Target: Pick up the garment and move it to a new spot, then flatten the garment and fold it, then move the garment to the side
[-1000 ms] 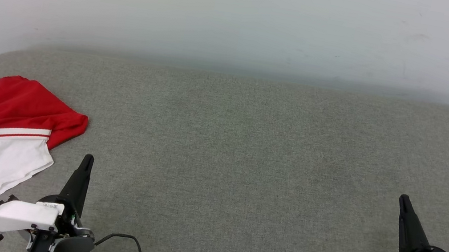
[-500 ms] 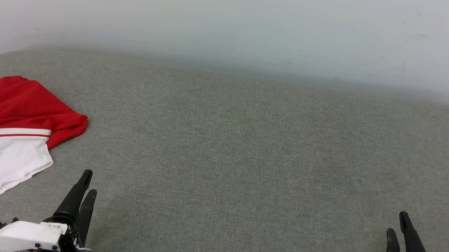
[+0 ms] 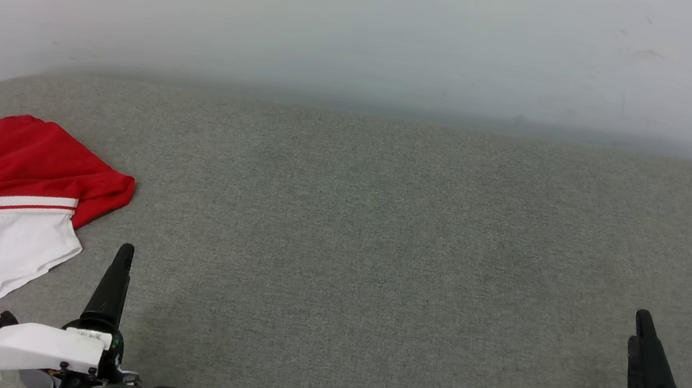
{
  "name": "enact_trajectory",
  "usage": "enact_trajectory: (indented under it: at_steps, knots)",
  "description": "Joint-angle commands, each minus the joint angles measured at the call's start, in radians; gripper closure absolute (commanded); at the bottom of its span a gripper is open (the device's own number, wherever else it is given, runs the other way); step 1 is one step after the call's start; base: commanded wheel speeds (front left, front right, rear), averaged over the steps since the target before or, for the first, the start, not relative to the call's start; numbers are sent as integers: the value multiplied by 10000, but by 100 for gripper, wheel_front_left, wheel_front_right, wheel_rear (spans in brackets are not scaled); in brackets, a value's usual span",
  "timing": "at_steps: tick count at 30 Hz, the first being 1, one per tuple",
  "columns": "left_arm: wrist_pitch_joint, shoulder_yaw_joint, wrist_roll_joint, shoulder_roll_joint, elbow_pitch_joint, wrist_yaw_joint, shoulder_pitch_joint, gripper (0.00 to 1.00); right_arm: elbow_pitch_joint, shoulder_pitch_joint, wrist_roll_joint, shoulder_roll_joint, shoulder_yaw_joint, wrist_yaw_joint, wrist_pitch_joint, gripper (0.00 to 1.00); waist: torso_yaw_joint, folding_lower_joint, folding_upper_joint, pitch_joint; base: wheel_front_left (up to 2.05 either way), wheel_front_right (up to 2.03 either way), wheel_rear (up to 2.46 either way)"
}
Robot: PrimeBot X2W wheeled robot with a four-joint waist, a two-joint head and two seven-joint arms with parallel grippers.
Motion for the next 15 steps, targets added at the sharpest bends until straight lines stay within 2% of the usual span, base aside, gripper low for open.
enact_trajectory:
  at_steps: [1, 15]
  knots:
    - [-116, -2, 440, 26, -330, 77, -180, 0, -351, -122, -502, -8, -38, 2, -108, 0, 2, 0, 0, 4, 0, 0, 0]
    - [-685, -572, 3540, 34, -1067, 741, -39, 0, -1287, 14, -3934, -8, 289, 2, -677, 0, 7, 0, 0, 40, 0, 0, 0]
